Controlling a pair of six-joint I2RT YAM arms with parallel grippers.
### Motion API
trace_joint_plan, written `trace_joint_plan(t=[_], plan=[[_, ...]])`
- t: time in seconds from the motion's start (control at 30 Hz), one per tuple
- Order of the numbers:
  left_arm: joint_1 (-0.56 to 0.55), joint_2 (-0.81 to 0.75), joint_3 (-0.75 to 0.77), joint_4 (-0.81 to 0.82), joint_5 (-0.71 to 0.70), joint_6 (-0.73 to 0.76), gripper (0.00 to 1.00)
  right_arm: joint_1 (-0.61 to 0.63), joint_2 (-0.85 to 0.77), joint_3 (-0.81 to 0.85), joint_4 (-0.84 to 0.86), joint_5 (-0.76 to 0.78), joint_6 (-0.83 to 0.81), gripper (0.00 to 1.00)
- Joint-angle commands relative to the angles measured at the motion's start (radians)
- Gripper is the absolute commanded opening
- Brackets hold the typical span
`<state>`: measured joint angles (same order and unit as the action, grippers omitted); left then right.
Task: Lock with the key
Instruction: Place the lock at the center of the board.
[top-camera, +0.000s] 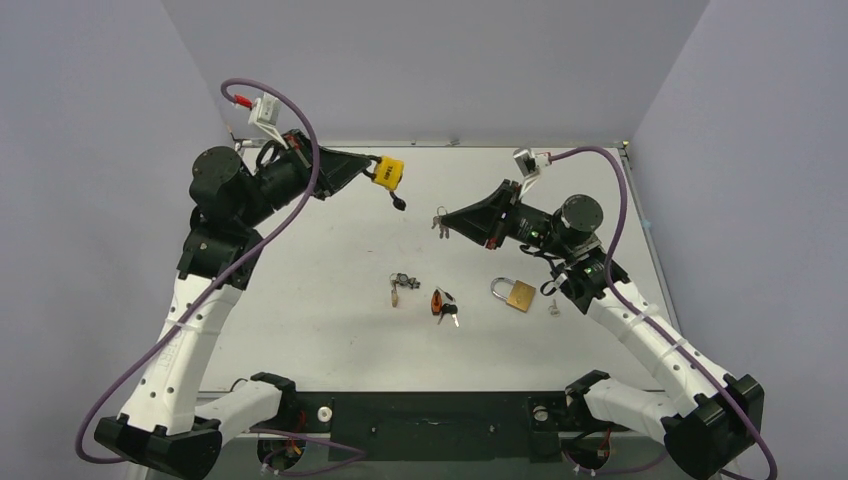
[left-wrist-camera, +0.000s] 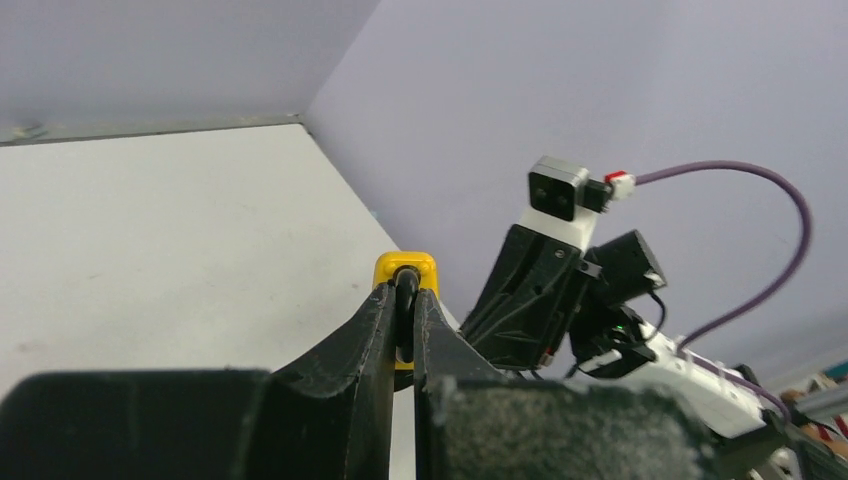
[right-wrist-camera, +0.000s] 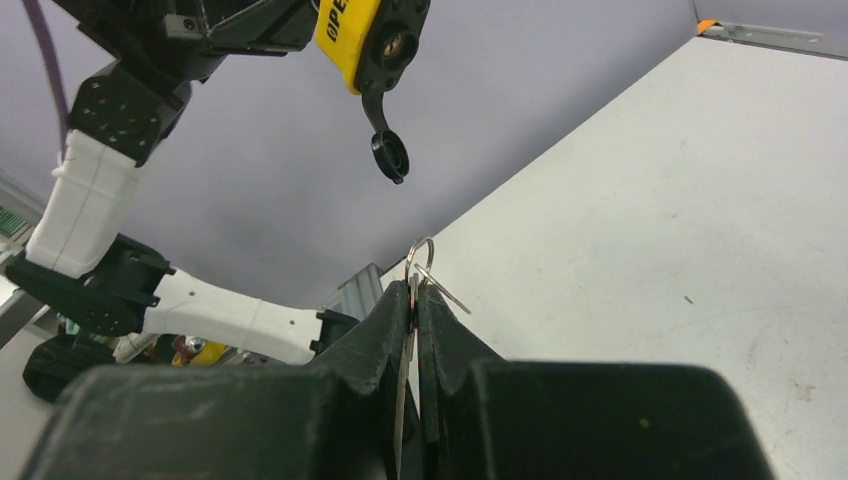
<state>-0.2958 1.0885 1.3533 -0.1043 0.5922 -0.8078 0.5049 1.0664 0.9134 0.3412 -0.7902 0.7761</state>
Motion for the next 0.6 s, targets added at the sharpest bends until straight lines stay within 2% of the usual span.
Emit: trace_joint_plan(t=[0.0,0.1,0.17,0.2,0.3,0.43,0.57], plan=[[0.010,-0.053,0.033,-0.164,-0.221,0.135,0.00,0.008,-0.007,0.068,-0.081,0.082,-0.069,0.00],[0.011,-0.080,-0.022,-0.234,-0.353,0.185,0.00,0.055,0.018,0.132,-0.209,0.155,-0.154,0.00],[0.011,-0.095,-0.058,-0.288,-0.517,0.215,0.00,0.099,0.049,0.190,-0.297,0.241,-0.215,0.00],[0.011,-0.100,-0.073,-0.312,-0.551,0.221,0.00,0.115,0.074,0.209,-0.318,0.261,-0.232,0.00],[0.013,-0.126,-0.173,-0.319,-0.685,0.223,0.00,0.178,0.130,0.286,-0.393,0.328,-0.275,0.00],[0.030,-0.142,-0.296,-0.317,-0.776,0.182,0.00,0.215,0.231,0.359,-0.407,0.359,-0.269,0.00],[0.063,-0.141,-0.390,-0.319,-0.792,0.117,0.00,0.254,0.350,0.425,-0.413,0.378,-0.253,0.00]])
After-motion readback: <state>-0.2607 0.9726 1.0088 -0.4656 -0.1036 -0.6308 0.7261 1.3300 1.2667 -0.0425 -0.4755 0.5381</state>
